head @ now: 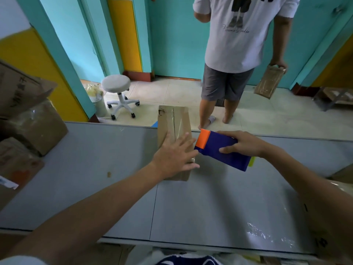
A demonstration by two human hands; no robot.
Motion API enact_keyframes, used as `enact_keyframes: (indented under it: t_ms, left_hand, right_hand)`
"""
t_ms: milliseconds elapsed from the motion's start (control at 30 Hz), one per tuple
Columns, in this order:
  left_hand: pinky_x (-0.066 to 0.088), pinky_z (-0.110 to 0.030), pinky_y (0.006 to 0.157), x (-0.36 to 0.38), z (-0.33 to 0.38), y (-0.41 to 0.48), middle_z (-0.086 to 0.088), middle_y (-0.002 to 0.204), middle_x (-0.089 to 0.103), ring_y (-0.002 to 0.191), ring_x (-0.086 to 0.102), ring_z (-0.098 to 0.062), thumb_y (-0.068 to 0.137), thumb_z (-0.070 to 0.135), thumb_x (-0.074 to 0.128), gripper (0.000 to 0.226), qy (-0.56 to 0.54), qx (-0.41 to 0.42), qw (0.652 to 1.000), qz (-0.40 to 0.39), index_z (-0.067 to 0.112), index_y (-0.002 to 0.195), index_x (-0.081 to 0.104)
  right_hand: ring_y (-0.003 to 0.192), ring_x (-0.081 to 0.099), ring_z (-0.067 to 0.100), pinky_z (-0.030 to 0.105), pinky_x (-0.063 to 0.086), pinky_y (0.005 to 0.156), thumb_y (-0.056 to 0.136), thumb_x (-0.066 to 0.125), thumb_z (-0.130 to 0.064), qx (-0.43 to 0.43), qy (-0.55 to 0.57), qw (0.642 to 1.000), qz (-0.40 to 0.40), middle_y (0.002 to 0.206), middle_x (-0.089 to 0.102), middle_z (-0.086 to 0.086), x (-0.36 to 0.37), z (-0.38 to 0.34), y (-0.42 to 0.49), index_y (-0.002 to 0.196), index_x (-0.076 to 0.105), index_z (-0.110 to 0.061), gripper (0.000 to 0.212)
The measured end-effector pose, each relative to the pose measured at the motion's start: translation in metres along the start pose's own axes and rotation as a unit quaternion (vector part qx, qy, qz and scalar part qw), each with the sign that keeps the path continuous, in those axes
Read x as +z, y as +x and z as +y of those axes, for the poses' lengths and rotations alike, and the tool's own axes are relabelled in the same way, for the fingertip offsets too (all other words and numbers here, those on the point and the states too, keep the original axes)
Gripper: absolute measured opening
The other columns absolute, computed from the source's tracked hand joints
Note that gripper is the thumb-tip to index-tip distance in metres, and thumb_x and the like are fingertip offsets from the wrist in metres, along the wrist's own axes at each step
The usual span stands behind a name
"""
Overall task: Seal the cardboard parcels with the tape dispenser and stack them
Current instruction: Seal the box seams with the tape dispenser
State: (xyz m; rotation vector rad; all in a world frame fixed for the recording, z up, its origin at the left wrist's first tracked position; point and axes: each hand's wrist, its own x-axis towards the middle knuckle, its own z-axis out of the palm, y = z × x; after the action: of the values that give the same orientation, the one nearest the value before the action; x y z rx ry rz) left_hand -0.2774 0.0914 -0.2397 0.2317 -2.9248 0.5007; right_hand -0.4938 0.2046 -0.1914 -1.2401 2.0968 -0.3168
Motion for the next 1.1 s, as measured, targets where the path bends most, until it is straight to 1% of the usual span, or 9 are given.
enact_keyframes:
  t_ms: [167, 267, 367, 467, 533, 600, 733, 1000, 1100]
  left_hand:
    - [0.050, -0.043, 0.087, 0.000, 0.023, 0.015, -0.002, 0.089, 0.068, 0.110, 0.059, -0.035, 0.071, 0.045, 0.068, 0.029, 0.002, -0.041, 0.999, -0.012, 0.021, 0.086, 0.066]
    - [0.030, -0.051, 0.107, -0.007, 0.031, 0.016, -0.008, 0.131, 0.053, 0.135, 0.033, -0.035, 0.084, 0.050, 0.053, 0.048, -0.034, -0.099, 0.993, -0.053, 0.024, 0.125, 0.053]
    - [0.009, -0.053, 0.113, -0.025, 0.014, 0.012, -0.010, 0.154, 0.013, 0.143, 0.008, -0.031, 0.090, 0.062, 0.033, 0.059, -0.244, -0.147, 0.957, -0.059, 0.039, 0.143, 0.025]
    - [0.024, -0.036, 0.106, -0.039, -0.024, -0.012, -0.005, 0.145, 0.032, 0.134, 0.030, -0.019, 0.087, 0.050, 0.044, 0.048, -0.428, -0.234, 0.868, 0.094, 0.033, 0.132, 0.050]
    - [0.040, -0.025, 0.092, -0.033, -0.042, -0.046, 0.000, 0.116, 0.050, 0.102, 0.052, -0.007, 0.082, 0.041, 0.053, 0.039, -0.441, -0.297, 0.831, 0.163, 0.031, 0.118, 0.062]
    - [0.043, -0.017, 0.070, -0.025, -0.043, -0.076, 0.004, 0.084, 0.054, 0.070, 0.052, -0.002, 0.080, 0.034, 0.062, 0.028, -0.424, -0.323, 0.831, 0.160, 0.033, 0.107, 0.065]
    - [0.044, -0.008, 0.065, -0.012, -0.014, -0.094, 0.008, 0.072, 0.059, 0.069, 0.058, -0.003, 0.076, 0.013, 0.075, 0.035, -0.512, -0.348, 0.779, 0.100, 0.026, 0.101, 0.056]
    - [0.049, -0.025, 0.060, 0.009, 0.005, -0.080, 0.011, 0.065, 0.056, 0.062, 0.057, -0.009, 0.076, 0.014, 0.075, 0.026, -0.433, -0.393, 0.795, 0.161, 0.020, 0.075, 0.050]
    - [0.046, -0.018, 0.056, 0.014, 0.009, -0.079, 0.016, 0.061, 0.052, 0.058, 0.054, 0.000, 0.075, 0.011, 0.075, 0.028, -0.418, -0.404, 0.793, 0.183, 0.021, 0.071, 0.048]
  right_hand:
    - [0.098, 0.052, 0.014, 0.018, 0.043, 0.062, 0.087, 0.064, -0.035, -0.007, -0.004, 1.000, 0.019, 0.122, 0.052, -0.004, 0.005, -0.004, -0.001, 0.144, 0.030, -0.030, 0.067]
    - [0.098, 0.051, 0.015, 0.018, 0.043, 0.062, 0.087, 0.064, -0.034, -0.001, 0.005, 1.000, 0.019, 0.119, 0.052, -0.003, 0.004, -0.005, -0.006, 0.143, 0.031, -0.029, 0.065]
    - [0.097, 0.051, 0.015, 0.020, 0.043, 0.063, 0.087, 0.065, -0.032, -0.003, 0.012, 1.000, 0.029, 0.117, 0.054, -0.003, 0.000, -0.005, -0.008, 0.143, 0.033, -0.030, 0.064]
    - [0.095, 0.052, 0.015, 0.021, 0.043, 0.064, 0.087, 0.064, -0.031, -0.012, 0.025, 0.999, 0.045, 0.116, 0.054, -0.002, -0.004, -0.008, -0.009, 0.142, 0.032, -0.029, 0.064]
    - [0.094, 0.052, 0.015, 0.020, 0.043, 0.064, 0.087, 0.064, -0.032, -0.023, 0.040, 0.997, 0.061, 0.117, 0.054, -0.001, -0.003, -0.009, -0.008, 0.143, 0.033, -0.029, 0.064]
    - [0.094, 0.053, 0.016, 0.019, 0.042, 0.063, 0.088, 0.063, -0.033, -0.040, 0.051, 0.994, 0.084, 0.119, 0.055, 0.000, 0.001, -0.011, -0.007, 0.144, 0.032, -0.027, 0.064]
    - [0.095, 0.051, 0.015, 0.024, 0.045, 0.069, 0.089, 0.062, -0.032, -0.081, 0.044, 0.981, 0.172, 0.127, 0.056, 0.007, 0.015, -0.018, 0.000, 0.146, 0.027, -0.026, 0.068]
    - [0.111, 0.056, 0.029, 0.037, 0.052, 0.080, 0.091, 0.058, -0.036, -0.113, -0.017, 0.944, 0.311, 0.136, 0.050, 0.010, 0.042, -0.052, 0.009, 0.150, 0.010, -0.026, 0.077]
    - [0.100, 0.060, 0.036, 0.047, 0.053, 0.076, 0.093, 0.056, -0.034, -0.099, -0.064, 0.930, 0.349, 0.125, 0.057, 0.018, 0.062, -0.062, 0.011, 0.150, 0.011, -0.024, 0.074]
